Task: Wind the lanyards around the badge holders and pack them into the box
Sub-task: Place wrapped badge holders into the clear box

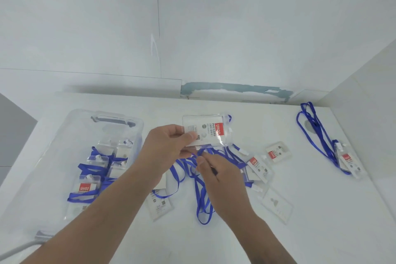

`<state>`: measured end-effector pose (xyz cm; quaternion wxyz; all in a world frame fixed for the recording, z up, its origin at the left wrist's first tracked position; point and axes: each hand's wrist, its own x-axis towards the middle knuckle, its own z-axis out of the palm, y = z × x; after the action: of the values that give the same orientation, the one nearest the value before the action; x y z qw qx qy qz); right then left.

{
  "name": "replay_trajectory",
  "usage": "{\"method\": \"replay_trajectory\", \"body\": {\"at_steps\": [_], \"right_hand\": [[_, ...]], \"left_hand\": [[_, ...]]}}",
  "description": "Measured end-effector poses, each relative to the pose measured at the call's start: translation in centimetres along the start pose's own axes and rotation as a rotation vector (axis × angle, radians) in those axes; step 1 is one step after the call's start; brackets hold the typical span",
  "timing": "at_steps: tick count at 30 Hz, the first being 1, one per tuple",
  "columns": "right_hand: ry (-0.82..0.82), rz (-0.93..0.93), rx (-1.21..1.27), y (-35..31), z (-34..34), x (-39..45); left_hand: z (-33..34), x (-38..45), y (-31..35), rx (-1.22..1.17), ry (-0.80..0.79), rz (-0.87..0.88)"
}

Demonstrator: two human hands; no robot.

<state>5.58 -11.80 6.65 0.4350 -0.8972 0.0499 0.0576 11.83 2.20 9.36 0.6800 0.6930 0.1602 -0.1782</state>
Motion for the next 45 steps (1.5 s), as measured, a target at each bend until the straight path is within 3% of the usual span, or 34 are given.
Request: {"method": "replay_trajectory", "body": {"at_steps": [3,9,12,17,21,25,28,29,31,35,37,41,45], "right_hand": [[-0.069,-0.100,-0.281,-1.1,-1.2,-0.4],[-0.159,-0.205,-0.660,-4.3,-5.1,0.5],[-0.196,-0.216,-0.556,-5.3,-7.5,1.9],[-0.259,-0.120,-0.136,-5.5,-10.2,5.1],[-0.178,-0.001,0.119,-2.4,-9.1,7.2],[-0.185,0.252,0.398,0.2,-5.5,6.0],[-0.196,0.294,0.092,1.1,-2.2,3.8],[-0.189,0.275,0.102,0.8,-1.3,2.7],[-0.213,0.158,0.101,0.7,-0.1,0.8],[-0.252,-0.126,-0.363,0.2,-0.1,-1.5],[-0.244,-0.199,-0.518,-0.8,-1.4,-1.6],[-0.173,-0.276,-0.505,-2.6,-4.8,0.2],[-0.191,-0.156,-0.179,-3.2,-7.8,3.2]], "left_hand": [[-0.2,0.5,-0.5,0.193,0.093,0.068],[-0.8,0.0,-1.7,0.455,0.055,0.137],[-1.0,-0.4,-2.2,0.485,-0.004,0.101],[-1.7,-1.4,-2.5,0.440,-0.208,0.007],[-2.5,-1.8,-2.2,0.212,-0.291,-0.067],[-2.5,-1.7,-1.8,-0.043,-0.318,-0.108],[-2.1,-0.9,-1.9,-0.193,-0.220,-0.145],[-2.0,-0.6,-1.9,-0.185,-0.172,-0.152],[-1.8,-0.1,-2.3,-0.138,-0.074,-0.157],[-2.1,0.7,-3.0,0.143,0.094,-0.091],[-2.4,0.6,-3.2,0.263,0.080,-0.053],[-2.8,-0.3,-3.3,0.416,-0.044,-0.031],[-3.1,-1.1,-3.1,0.442,-0.252,-0.070]]}}
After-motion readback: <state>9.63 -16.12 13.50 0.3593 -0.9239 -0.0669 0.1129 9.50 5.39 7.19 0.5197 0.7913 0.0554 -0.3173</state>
